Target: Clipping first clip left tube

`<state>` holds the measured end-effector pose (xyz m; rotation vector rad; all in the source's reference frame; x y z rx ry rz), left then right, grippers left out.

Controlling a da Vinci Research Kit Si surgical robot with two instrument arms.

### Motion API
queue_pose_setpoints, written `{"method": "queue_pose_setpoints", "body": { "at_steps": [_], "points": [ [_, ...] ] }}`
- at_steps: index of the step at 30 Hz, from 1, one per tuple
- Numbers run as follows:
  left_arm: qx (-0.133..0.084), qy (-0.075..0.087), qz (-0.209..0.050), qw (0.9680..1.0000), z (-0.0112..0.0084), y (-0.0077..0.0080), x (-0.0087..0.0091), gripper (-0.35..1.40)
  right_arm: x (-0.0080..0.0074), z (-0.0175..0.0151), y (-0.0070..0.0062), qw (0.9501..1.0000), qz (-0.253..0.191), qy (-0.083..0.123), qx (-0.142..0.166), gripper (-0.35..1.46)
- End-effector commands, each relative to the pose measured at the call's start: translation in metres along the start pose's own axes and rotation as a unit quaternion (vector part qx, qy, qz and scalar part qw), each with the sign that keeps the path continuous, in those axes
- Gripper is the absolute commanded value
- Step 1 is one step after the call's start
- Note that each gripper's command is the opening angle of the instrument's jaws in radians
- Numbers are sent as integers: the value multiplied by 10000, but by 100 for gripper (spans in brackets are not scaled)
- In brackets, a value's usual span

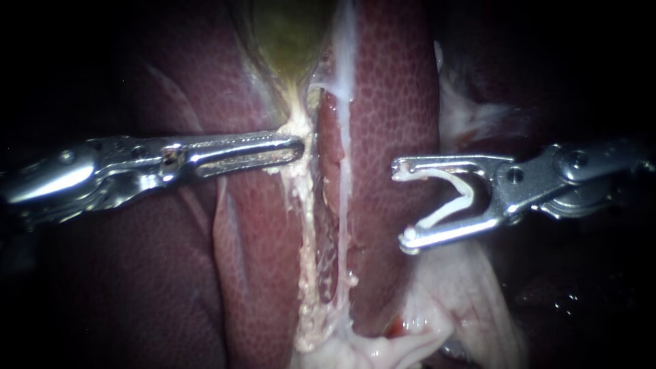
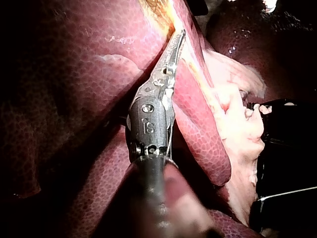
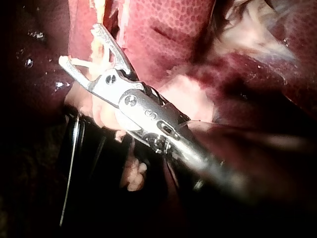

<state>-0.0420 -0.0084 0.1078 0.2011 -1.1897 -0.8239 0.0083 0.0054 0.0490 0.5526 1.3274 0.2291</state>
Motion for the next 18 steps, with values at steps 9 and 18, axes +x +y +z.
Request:
{"method": "queue_pose_setpoints", "body": {
  "at_steps": [9, 18],
  "points": [
    [24, 5, -16, 10000, -10, -2, -9, -35, 0, 2, 0, 10000, -1, 0, -3, 60],
    [-19, -32, -105, 9999, -48, -5, -43, -35, 0, 3, 0, 10000, -2, 0, -5, 60]
  ]
}}
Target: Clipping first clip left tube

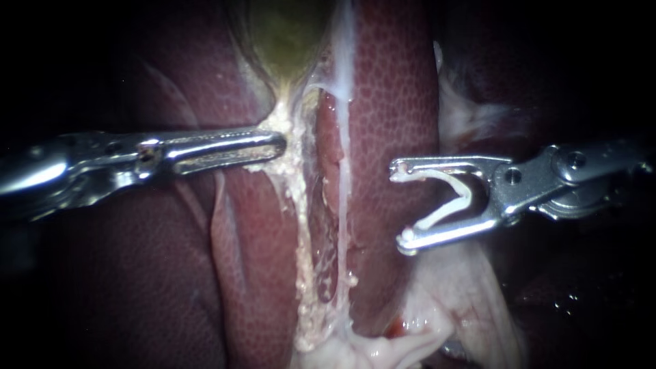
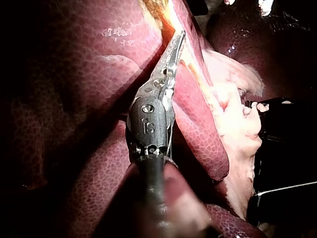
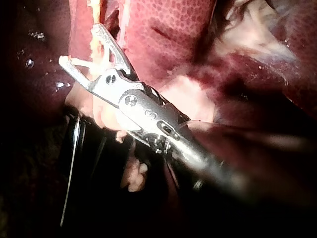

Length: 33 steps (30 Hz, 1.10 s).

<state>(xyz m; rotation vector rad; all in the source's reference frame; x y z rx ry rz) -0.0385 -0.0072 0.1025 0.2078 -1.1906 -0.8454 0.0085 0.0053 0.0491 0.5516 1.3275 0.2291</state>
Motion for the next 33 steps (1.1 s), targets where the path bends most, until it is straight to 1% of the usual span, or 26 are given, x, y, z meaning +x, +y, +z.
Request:
{"method": "queue_pose_setpoints", "body": {
  "at_steps": [1, 7, 10, 14, 19, 25, 27, 29, 30, 33],
  "points": [
    [3, -39, -17, 10000, -4, 0, -5, -35, 0, 0, 0, 10000, 0, -1, -1, 60],
    [-15, -198, -98, 9998, -29, -9, -34, -35, 0, 1, 0, 10000, -1, -1, -4, 60],
    [-21, -266, -150, 9995, -39, -14, -42, -35, -1, 2, 0, 10000, -2, -2, -5, 60],
    [-29, -264, -152, 9995, -44, -15, -43, -35, -1, 3, 0, 10000, -2, -2, -8, 60],
    [-42, -266, -146, 9995, -43, -12, -39, -35, -1, 4, 0, 10000, -4, 0, 3, 60],
    [-42, -266, -146, 9995, -43, -12, -39, -35, -4, 10, 1, 10000, -14, -2, -8, 60],
    [-43, -266, -146, 9995, -43, -12, -39, -35, -8, 16, 0, 10000, -28, 0, 9, 60],
    [-42, -266, -146, 9995, -43, -12, -39, -35, -16, 27, 0, 10000, -54, 4, 45, 60],
    [-42, -266, -146, 9995, -43, -12, -39, -35, -21, 34, 0, 10000, -69, 6, 61, 60],
    [-43, -267, -144, 9995, -43, -12, -38, -35, -41, 61, 2, 9999, -73, -20, 129, 60]
  ]
}}
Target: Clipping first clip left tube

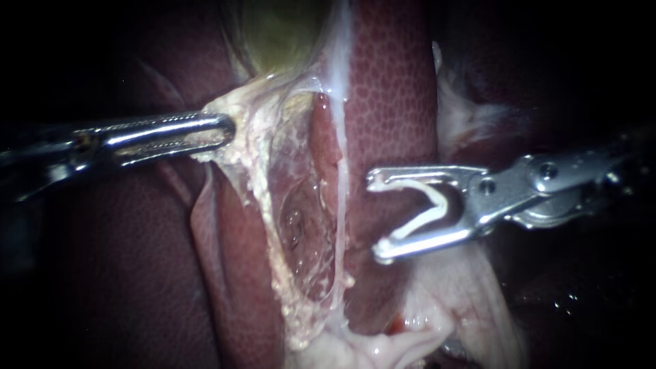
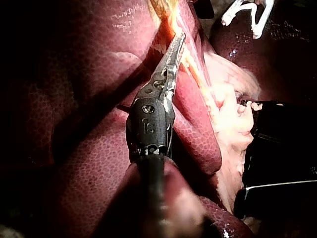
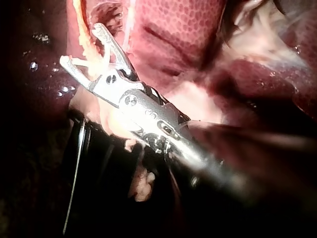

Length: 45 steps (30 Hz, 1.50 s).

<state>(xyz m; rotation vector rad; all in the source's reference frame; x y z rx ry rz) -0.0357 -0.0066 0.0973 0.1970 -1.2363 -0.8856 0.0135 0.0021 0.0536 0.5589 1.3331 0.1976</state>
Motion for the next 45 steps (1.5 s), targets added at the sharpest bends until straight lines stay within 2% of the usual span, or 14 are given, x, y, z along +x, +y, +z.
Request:
{"method": "queue_pose_setpoints", "body": {
  "at_steps": [1, 4, 8, 14, 29, 39, 45],
  "points": [
    [-2, 0, 1, 10000, 0, 0, 0, -35, -9, 12, 0, 10000, 50, -34, 39, 60],
    [-4, 0, 1, 10000, 0, 0, 1, -35, -35, 41, 2, 9998, 149, -129, 103, 60],
    [-6, -1, 3, 10000, 0, -1, 1, -35, -62, 71, 8, 9995, 218, -157, 140, 60],
    [-10, -2, 6, 10000, 0, -2, 2, -35, -83, 93, 13, 9992, 310, -184, 172, 60],
    [-12, -2, 7, 10000, 0, -2, 2, -35, -92, 113, 12, 9986, 403, -186, 282, 60],
    [-8, -2, 7, 10000, 0, 0, 3, -35, -106, 129, 4, 9959, 600, -201, 654, 60],
    [-23, -3, 7, 10000, 1, 2, 4, -35, -108, 143, 1, 9941, 662, -229, 824, 60]
  ]
}}
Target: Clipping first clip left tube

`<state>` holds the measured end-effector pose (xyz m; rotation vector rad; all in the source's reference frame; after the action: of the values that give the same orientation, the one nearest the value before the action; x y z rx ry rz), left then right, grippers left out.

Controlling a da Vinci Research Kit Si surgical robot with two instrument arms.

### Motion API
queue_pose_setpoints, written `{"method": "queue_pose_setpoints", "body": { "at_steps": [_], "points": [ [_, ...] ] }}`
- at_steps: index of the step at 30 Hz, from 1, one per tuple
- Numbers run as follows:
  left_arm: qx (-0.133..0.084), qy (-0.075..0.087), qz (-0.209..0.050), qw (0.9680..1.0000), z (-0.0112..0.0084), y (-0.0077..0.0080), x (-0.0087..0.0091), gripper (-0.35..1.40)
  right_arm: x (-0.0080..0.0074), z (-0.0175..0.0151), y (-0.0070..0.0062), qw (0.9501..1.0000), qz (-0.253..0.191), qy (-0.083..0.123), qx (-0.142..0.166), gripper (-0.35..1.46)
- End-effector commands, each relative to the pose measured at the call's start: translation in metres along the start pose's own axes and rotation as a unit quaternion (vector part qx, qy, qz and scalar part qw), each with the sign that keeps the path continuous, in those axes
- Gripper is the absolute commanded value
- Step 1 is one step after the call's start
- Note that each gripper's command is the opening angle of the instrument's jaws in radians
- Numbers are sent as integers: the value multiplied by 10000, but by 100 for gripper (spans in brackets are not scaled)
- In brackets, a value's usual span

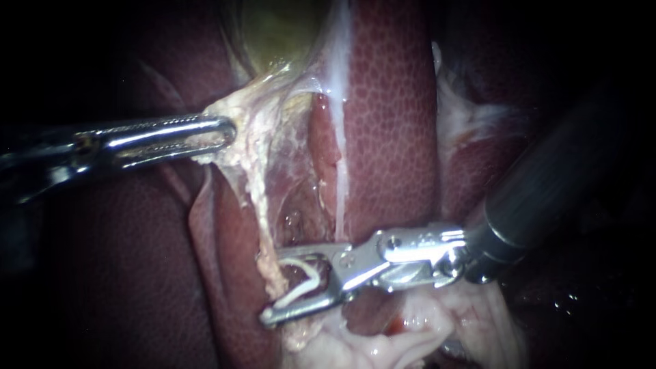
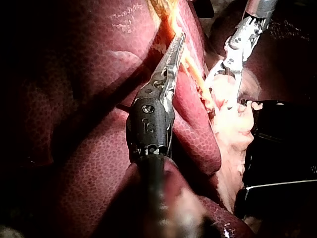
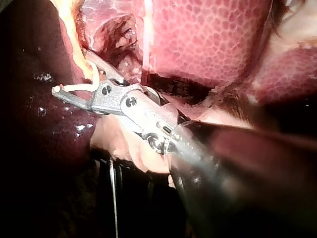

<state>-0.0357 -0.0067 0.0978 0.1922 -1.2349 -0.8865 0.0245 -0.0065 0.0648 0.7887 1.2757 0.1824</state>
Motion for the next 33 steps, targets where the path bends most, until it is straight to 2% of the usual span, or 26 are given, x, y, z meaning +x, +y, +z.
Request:
{"method": "queue_pose_setpoints", "body": {
  "at_steps": [1, 10, 15, 16, 19, 20, 33],
  "points": [
    [-2, 0, -2, 10000, 0, 0, 0, -35, 0, 3, 1, 10000, -6, -2, 0, 60],
    [-4, -1, -2, 10000, 0, 0, 0, -35, -6, 17, 5, 10000, 29, -13, -22, 59],
    [-5, -1, -1, 10000, 0, 0, 1, -35, -8, 14, 8, 9999, 118, -16, 44, 51],
    [-5, -1, -1, 10000, 0, 0, 1, -35, -9, 12, 9, 9997, 203, -7, 122, 38],
    [-5, -1, -1, 10000, 0, 0, 1, -35, -6, 5, 14, 9987, 417, -17, 295, -26],
    [-5, -1, -1, 10000, 0, 0, 1, -35, -3, 3, 17, 9988, 436, -4, 217, -35],
    [-4, -1, 0, 10000, -1, 0, 1, -35, -6, 1, 22, 9982, 571, -2, 186, -35]
  ]
}}
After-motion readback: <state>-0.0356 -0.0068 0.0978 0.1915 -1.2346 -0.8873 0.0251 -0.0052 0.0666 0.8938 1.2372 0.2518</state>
